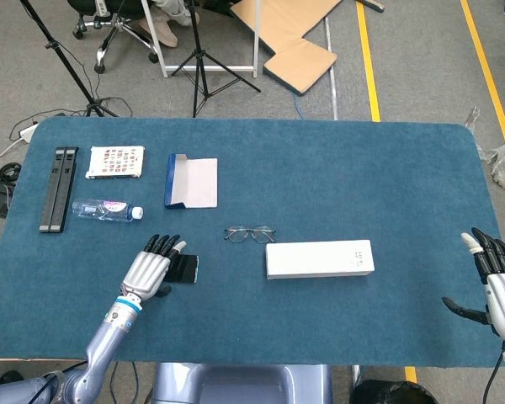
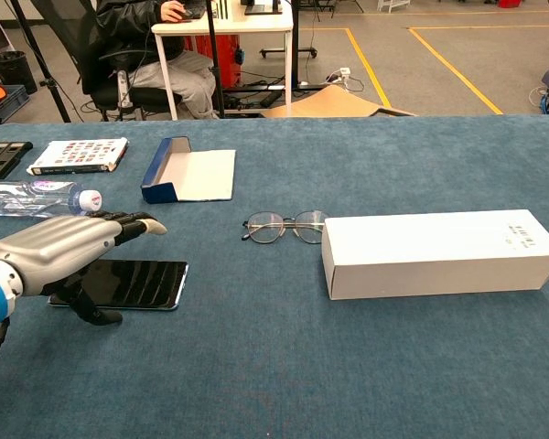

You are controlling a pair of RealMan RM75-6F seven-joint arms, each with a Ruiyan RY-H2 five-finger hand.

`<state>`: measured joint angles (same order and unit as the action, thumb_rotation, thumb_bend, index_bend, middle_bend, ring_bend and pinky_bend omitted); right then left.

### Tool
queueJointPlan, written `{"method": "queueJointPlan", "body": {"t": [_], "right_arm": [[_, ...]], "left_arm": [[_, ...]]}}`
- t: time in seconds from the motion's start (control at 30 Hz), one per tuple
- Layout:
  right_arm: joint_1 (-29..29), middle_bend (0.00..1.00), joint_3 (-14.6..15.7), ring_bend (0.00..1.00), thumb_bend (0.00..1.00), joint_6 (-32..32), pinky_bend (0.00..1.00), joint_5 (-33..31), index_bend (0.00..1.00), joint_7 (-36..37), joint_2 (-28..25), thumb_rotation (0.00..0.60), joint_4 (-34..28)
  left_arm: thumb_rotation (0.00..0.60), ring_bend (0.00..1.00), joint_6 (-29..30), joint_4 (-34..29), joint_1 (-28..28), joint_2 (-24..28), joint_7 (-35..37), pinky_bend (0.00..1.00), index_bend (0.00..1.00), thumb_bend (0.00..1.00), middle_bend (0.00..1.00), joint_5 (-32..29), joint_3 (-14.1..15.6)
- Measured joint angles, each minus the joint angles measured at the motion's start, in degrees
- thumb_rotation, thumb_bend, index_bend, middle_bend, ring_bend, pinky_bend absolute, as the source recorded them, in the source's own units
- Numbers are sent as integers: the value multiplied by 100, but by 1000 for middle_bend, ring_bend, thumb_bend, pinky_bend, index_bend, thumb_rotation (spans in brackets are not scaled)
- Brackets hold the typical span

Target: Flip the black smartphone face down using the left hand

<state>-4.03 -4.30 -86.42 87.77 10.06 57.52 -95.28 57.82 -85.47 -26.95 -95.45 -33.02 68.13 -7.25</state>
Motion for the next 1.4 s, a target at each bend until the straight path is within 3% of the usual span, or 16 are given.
{"method": "queueJointPlan", "body": {"t": [0.6,0.8,0.93,1.03,1.13,1.27,1.4], "right_arm": [[-13,0,-4,0,0,32,0,-32,0,-45,26,600,9],[-15,0,-10,0,0,41,0,-54,0,-45,32,600,19],[-18,0,-9,0,0,43,0,-51,0,-45,38,600,24],[-16,0,-12,0,0,41,0,-58,0,-47,40,600,27],[-15,0,-17,0,0,37,0,-67,0,-48,43,600,28],[-14,0,-22,0,0,35,0,-75,0,-34,43,600,27],[-14,0,-17,0,0,40,0,-69,0,-29,39,600,21]], "left_arm": [[600,0,-7,261,-186,-79,5,0,0,231,0,-432,54],[600,0,-81,464,-244,-122,134,0,0,307,0,-512,90],[600,16,-127,569,-260,-129,247,17,2,430,0,-519,146],[600,128,-82,659,-261,-132,305,108,66,628,47,-384,209],[600,221,18,774,-249,-141,355,204,165,739,147,-195,298],[600,305,97,837,-216,-131,527,299,261,808,244,-13,390],[600,318,74,765,-185,-31,590,318,272,826,254,29,482]]}}
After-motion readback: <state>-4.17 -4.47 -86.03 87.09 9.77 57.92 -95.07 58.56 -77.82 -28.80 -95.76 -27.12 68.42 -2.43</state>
